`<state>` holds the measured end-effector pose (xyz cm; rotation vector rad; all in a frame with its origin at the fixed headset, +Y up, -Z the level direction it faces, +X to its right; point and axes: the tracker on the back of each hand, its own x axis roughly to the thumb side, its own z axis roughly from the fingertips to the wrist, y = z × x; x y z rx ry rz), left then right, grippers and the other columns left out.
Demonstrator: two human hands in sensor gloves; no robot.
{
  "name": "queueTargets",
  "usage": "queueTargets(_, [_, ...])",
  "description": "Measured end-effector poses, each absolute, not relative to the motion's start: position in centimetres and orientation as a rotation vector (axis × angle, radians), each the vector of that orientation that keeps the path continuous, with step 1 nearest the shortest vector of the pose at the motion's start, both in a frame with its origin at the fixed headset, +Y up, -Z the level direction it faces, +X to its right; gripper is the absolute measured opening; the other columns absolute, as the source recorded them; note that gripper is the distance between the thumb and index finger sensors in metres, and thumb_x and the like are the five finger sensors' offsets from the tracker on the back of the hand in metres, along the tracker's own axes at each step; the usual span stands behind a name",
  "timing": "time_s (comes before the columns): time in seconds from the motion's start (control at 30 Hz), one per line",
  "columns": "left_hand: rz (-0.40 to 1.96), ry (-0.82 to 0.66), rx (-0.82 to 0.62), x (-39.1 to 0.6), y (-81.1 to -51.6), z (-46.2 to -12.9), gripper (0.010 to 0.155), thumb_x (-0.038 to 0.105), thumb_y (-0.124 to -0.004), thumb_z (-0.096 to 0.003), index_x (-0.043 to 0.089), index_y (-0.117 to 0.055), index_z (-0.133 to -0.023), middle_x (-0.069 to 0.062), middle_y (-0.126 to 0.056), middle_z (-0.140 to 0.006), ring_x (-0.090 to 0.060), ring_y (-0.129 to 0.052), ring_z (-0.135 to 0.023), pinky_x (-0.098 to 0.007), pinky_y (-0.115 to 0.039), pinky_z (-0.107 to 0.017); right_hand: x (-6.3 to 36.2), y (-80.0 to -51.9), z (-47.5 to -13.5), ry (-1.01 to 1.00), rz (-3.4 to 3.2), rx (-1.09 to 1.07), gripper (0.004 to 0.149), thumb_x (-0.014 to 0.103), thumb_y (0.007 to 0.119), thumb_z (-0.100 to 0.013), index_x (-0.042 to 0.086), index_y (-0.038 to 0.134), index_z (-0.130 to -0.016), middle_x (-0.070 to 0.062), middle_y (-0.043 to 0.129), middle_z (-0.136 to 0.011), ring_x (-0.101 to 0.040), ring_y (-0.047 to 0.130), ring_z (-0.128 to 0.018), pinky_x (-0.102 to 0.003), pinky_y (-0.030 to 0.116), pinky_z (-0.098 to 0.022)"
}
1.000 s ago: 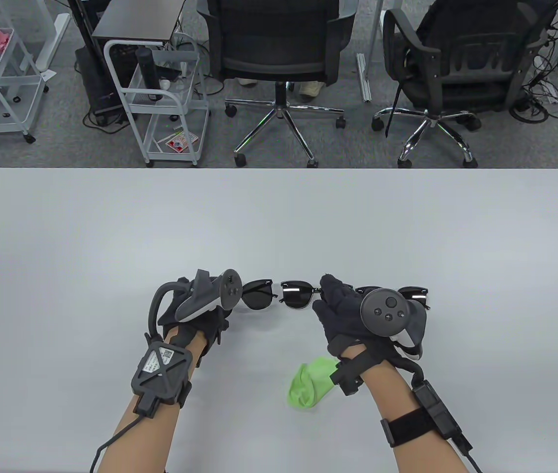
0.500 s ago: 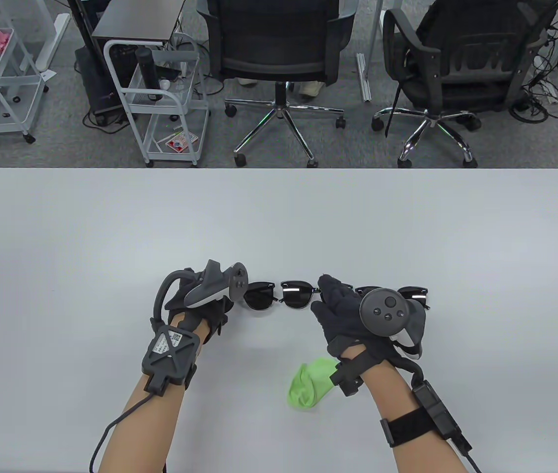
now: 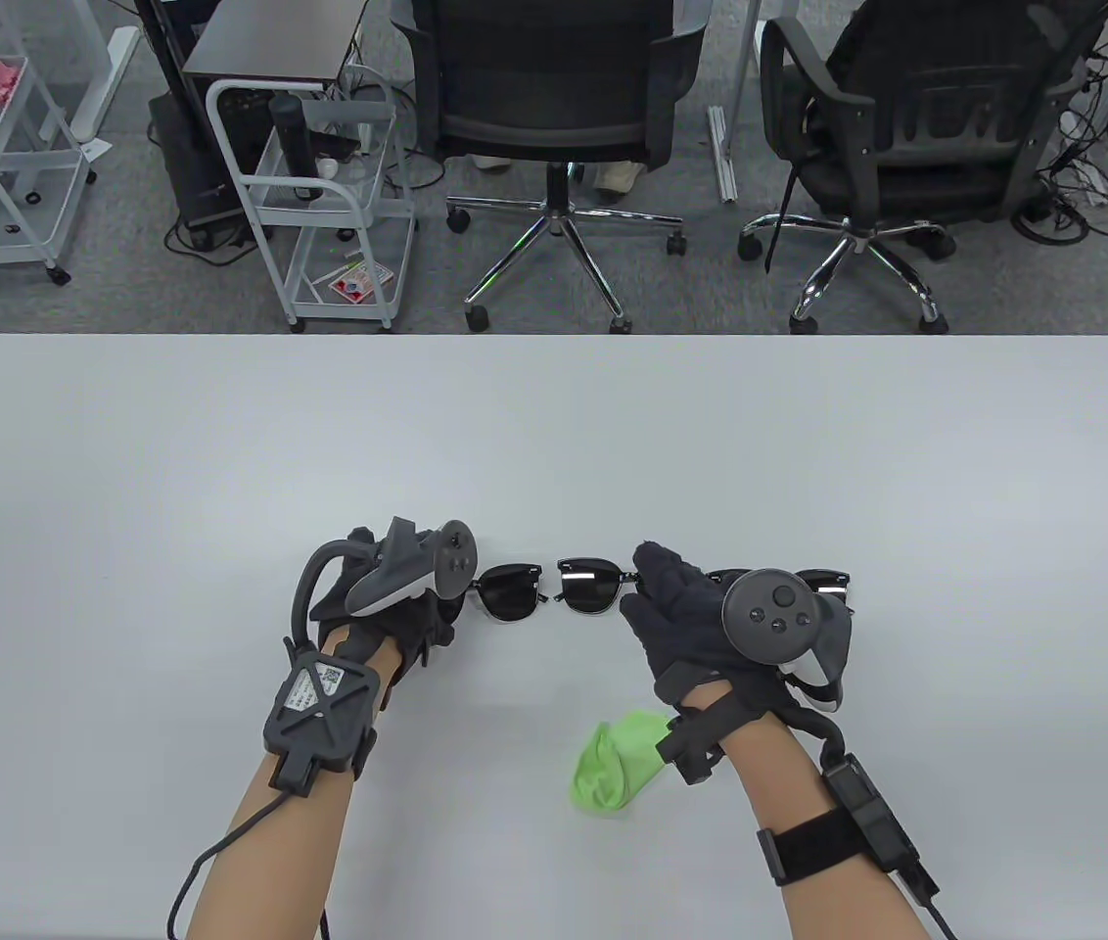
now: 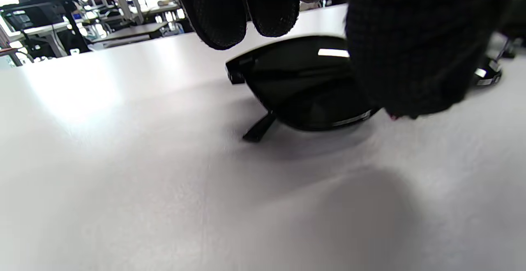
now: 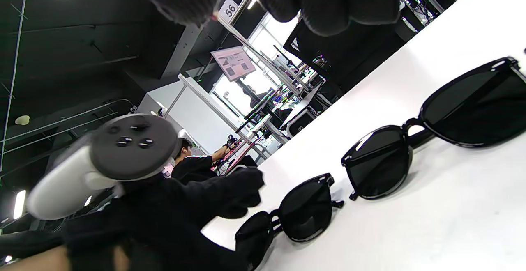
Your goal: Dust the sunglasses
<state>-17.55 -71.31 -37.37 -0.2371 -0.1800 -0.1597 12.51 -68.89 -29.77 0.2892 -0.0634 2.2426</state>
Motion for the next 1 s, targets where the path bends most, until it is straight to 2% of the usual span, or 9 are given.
queueTargets(0.13, [-0.043,-0.146,-0.165,-18.1,-67.6,-35.1,0.092,0.066,-0.079,-0.0305,0.036,-0.039,-0.108,0.011,-0.054,-0.114,-0.023,-0.068,-0.108,-0.058,-0.047,-0.078,13.3,-68.3,-30.3,-0.058,2.302,0.266,0.069,0.044,0.072,-0.051,-0.002,0.059,-0.101,-0.03,0.063,-0.104,-0.056,0.063,-0.092,-0.075,0.027,-0.056])
queueTargets(0.2, [0.016,-0.127,-0.172,-18.3,-66.1,-33.8,0.092,0.067,-0.075,-0.0319,0.034,-0.038,-0.109,0.007,-0.051,-0.116,-0.026,-0.064,-0.11,-0.058,-0.047,-0.077,13.7,-67.8,-30.5,-0.013,2.346,0.264,0.071,0.046,0.071,-0.051,-0.001,0.057,-0.102,-0.029,0.059,-0.106,-0.056,0.058,-0.094,-0.075,0.027,-0.056])
queueTargets(0.3, [0.101,-0.099,-0.252,-18.7,-64.8,-31.8,0.096,0.07,-0.068,-0.0344,0.028,-0.03,-0.111,0.001,-0.037,-0.119,-0.033,-0.046,-0.113,-0.061,-0.041,-0.076,14.2,-67.2,-30.6,0.118,2.487,0.309,0.075,0.048,0.071,-0.051,0.0,0.049,-0.105,-0.029,0.047,-0.11,-0.058,0.043,-0.097,-0.074,0.022,-0.056])
queueTargets(0.37, [0.145,-0.087,-0.25,-18.9,-64.6,-30.9,0.098,0.072,-0.066,-0.0342,0.026,-0.027,-0.111,-0.002,-0.031,-0.119,-0.035,-0.038,-0.113,-0.062,-0.038,-0.075,14.9,-66.8,-30.5,0.19,2.648,0.34,0.08,0.053,0.067,-0.053,0.001,0.041,-0.107,-0.028,0.037,-0.112,-0.057,0.032,-0.098,-0.073,0.021,-0.055])
queueTargets(0.53, [0.135,-0.088,-0.258,-19.3,-66.1,-29.9,0.101,0.075,-0.064,-0.0322,0.025,-0.024,-0.11,-0.008,-0.021,-0.117,-0.037,-0.029,-0.11,-0.062,-0.037,-0.074,16.4,-67.6,-29.4,0.202,2.818,0.298,0.083,0.056,0.067,-0.051,0.002,0.037,-0.108,-0.027,0.03,-0.112,-0.056,0.024,-0.097,-0.073,0.019,-0.055])
queueTargets(0.77, [0.214,-0.087,-0.329,-19.5,-70.2,-29.7,0.104,0.076,-0.067,-0.03,0.025,-0.024,-0.109,-0.005,-0.02,-0.117,-0.038,-0.027,-0.11,-0.063,-0.035,-0.074,17.2,-70.0,-28.4,0.177,2.827,0.297,0.087,0.06,0.065,-0.051,0.003,0.032,-0.107,-0.025,0.023,-0.112,-0.054,0.019,-0.097,-0.073,0.018,-0.056])
queueTargets(0.83, [0.209,-0.103,-0.37,-19.4,-70.5,-29.6,0.105,0.077,-0.067,-0.0291,0.025,-0.022,-0.109,-0.005,-0.018,-0.117,-0.038,-0.025,-0.109,-0.063,-0.034,-0.074,17.0,-70.5,-28.2,0.158,2.822,0.305,0.09,0.062,0.065,-0.05,0.003,0.029,-0.107,-0.025,0.02,-0.111,-0.053,0.016,-0.096,-0.073,0.018,-0.056])
queueTargets(1.0, [0.222,-0.113,-0.32,-19.0,-70.3,-29.3,0.106,0.077,-0.068,-0.0284,0.026,-0.023,-0.109,-0.005,-0.02,-0.117,-0.038,-0.026,-0.11,-0.063,-0.034,-0.075,16.5,-70.9,-28.0,0.186,2.805,0.341,0.092,0.064,0.064,-0.049,0.002,0.028,-0.107,-0.025,0.019,-0.111,-0.054,0.015,-0.096,-0.073,0.017,-0.056])
